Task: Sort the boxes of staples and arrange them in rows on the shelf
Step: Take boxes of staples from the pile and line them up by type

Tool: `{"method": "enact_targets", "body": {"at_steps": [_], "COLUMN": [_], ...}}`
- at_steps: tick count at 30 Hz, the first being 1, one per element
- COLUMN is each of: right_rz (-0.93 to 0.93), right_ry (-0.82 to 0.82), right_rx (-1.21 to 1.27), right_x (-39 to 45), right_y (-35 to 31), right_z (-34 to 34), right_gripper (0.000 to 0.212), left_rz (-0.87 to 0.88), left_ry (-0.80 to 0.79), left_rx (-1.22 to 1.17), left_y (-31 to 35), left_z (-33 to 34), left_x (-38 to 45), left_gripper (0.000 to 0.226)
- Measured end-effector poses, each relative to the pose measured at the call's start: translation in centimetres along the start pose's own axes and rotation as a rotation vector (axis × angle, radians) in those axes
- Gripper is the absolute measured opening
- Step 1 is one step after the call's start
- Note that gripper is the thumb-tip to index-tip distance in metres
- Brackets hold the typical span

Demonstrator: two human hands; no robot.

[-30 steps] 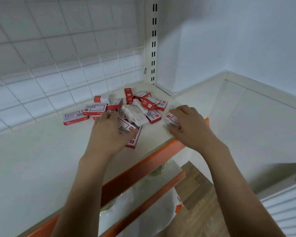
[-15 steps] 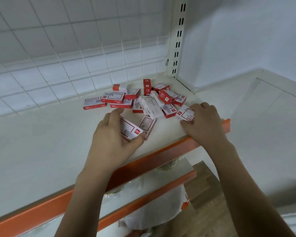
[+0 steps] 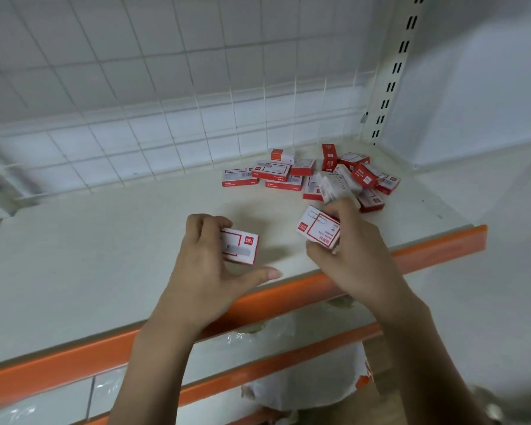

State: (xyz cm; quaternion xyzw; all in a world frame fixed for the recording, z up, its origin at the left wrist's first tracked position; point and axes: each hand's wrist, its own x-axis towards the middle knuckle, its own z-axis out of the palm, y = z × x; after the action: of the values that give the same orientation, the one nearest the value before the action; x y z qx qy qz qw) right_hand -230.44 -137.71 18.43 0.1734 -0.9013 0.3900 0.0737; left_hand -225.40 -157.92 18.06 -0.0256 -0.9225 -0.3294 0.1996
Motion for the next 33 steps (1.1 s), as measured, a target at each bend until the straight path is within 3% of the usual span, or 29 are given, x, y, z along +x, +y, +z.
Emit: {"method": "enact_targets", "body": {"at_steps": [5, 11, 18, 25, 33], "right_rz": [-0.117, -0.136, -0.079, -0.131, -0.176], "right_ry": [-0.026, -0.019, -0.11, -0.101, -0.083], "right_rx": [-0.027, 0.002, 0.1, 0.082, 0.12], "right_x": [-1.1, -2.6, -4.7, -5.7, -4.3], "right_y": [-4.4, -11.1, -19.1, -23.9, -26.4], "right_z": [3.9, 9.6, 16.8, 21.0, 23.0], "right_gripper": [0.068, 0.05, 0.073, 0.054, 0.049], "left_rz": [-0.01, 0.084, 0.039, -0.029, -0.124], "left_ry": [0.007, 0.088, 0.116, 0.16, 0.251], "left_rx": [-0.02, -0.006, 0.004, 0.055, 0.163], "left_y": [-3.5, -8.5, -14.7, -19.0, -20.5], "left_z": [-4.1, -11.6, -20.5, -25.4, -27.5], "left_x": [-2.6, -5.7, -9.8, -12.4, -13.2], "left_gripper": [0.056, 0.043, 0.043, 0.042, 0.044]}}
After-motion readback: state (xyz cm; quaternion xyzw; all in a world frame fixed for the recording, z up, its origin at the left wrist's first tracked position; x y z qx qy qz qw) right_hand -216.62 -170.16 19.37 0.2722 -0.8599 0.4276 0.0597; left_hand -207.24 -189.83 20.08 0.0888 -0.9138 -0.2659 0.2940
